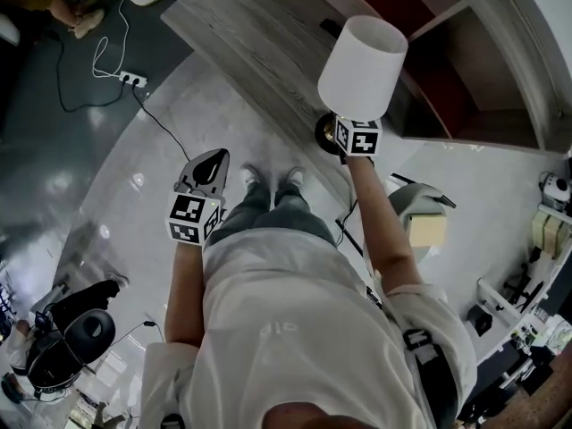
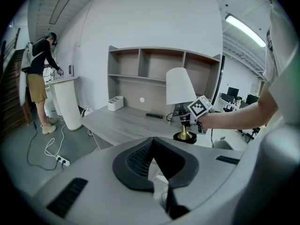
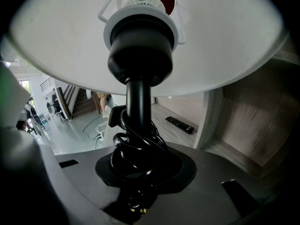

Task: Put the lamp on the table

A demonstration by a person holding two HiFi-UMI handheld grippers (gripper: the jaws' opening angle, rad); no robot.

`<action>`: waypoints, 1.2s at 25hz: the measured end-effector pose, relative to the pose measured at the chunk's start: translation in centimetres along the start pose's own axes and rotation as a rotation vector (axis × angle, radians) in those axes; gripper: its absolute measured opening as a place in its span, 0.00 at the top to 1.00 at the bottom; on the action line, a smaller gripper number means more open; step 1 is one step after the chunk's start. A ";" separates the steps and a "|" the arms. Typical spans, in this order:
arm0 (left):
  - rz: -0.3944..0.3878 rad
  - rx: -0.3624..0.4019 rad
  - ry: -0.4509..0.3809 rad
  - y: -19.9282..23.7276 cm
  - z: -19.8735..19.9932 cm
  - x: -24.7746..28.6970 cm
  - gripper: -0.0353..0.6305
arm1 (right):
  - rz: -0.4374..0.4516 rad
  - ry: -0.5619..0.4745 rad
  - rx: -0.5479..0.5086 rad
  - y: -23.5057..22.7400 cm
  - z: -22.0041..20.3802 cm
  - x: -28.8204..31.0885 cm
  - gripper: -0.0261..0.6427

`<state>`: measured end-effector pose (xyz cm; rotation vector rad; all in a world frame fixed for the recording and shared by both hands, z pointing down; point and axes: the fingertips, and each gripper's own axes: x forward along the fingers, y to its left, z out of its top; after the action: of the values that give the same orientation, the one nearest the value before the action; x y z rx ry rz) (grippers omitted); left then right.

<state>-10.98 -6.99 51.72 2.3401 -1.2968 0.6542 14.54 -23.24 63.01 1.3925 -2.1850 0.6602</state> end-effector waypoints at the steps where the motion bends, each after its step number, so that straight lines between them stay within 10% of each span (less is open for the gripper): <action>1: 0.001 0.000 0.001 0.2 0.0 0.0 0.92 | -0.003 0.001 -0.002 0.1 0.1 0.4 0.76; 30: 0.005 -0.032 0.041 2.9 -2.1 -0.3 0.92 | -0.034 -0.005 -0.057 0.2 -0.2 4.8 0.73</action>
<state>-14.05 -7.08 53.54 2.2866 -1.2865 0.6752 12.53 -26.35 66.03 1.4004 -2.1620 0.5781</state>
